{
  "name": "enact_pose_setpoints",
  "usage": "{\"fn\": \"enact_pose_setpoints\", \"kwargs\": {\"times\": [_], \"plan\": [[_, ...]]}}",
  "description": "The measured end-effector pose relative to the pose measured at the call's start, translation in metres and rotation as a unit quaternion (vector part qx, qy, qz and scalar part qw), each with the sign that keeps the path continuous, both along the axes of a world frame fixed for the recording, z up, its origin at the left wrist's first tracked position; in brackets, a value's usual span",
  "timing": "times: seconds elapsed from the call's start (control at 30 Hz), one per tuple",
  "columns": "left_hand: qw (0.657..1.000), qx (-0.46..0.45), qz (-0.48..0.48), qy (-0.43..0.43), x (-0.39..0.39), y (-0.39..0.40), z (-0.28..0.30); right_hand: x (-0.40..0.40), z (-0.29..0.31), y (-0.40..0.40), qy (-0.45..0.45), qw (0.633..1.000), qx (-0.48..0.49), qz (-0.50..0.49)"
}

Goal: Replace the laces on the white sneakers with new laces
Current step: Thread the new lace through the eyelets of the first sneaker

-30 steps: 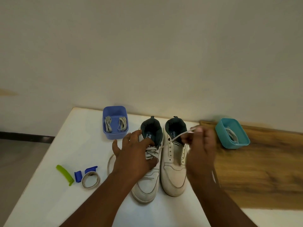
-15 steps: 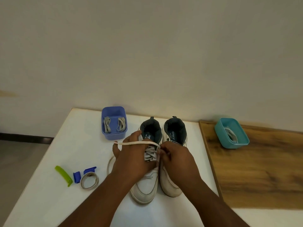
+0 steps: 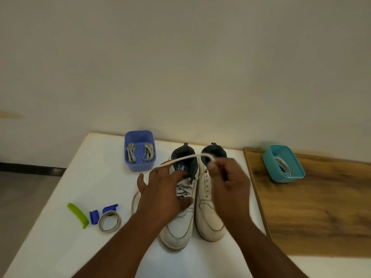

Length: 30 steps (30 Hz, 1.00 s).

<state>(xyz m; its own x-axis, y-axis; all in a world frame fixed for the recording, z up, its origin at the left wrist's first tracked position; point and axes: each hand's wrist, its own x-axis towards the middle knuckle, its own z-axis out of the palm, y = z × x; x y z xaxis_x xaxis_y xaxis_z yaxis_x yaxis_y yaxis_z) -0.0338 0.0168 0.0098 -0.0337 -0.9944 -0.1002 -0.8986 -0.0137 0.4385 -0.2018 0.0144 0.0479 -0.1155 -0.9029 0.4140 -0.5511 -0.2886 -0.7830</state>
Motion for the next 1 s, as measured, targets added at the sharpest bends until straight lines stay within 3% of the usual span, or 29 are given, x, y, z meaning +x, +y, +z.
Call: {"fn": "enact_pose_setpoints", "kwargs": {"times": [0.07, 0.13, 0.3, 0.5, 0.63, 0.7, 0.87, 0.93, 1.0], "plan": [[1.0, 0.003, -0.001, 0.005, 0.0, 0.0, 0.001, -0.001, 0.029, 0.004, -0.152, 0.981, -0.124, -0.016], [1.0, 0.014, -0.003, -0.005, 0.0, -0.001, 0.002, -0.003, 0.046, 0.008, -0.227, 0.952, -0.206, -0.003], [1.0, 0.013, -0.001, 0.002, 0.0, 0.001, 0.001, -0.002, 0.05, 0.007, -0.282, 0.949, -0.137, -0.036], [0.999, 0.031, -0.01, 0.009, -0.006, 0.002, 0.006, -0.028, 0.084, 0.001, -0.358, 0.915, -0.158, -0.096], [0.997, 0.016, -0.014, 0.07, -0.004, 0.003, 0.002, -0.012, 0.043, -0.003, -0.22, 0.975, 0.021, -0.039], [0.993, 0.035, -0.001, 0.114, 0.002, 0.003, 0.006, -0.008, 0.023, 0.0, -0.164, 0.982, 0.096, -0.007], [0.994, 0.059, 0.013, 0.087, 0.017, 0.007, 0.021, -0.01, 0.015, -0.002, -0.127, 0.988, 0.091, 0.004], [0.994, 0.074, 0.036, 0.073, 0.022, 0.01, 0.025, -0.009, 0.01, -0.002, 0.022, 0.995, 0.087, 0.04], [0.993, 0.078, 0.056, 0.076, 0.025, 0.013, 0.028, -0.004, -0.007, 0.0, 0.192, 0.972, 0.116, 0.064]]}}
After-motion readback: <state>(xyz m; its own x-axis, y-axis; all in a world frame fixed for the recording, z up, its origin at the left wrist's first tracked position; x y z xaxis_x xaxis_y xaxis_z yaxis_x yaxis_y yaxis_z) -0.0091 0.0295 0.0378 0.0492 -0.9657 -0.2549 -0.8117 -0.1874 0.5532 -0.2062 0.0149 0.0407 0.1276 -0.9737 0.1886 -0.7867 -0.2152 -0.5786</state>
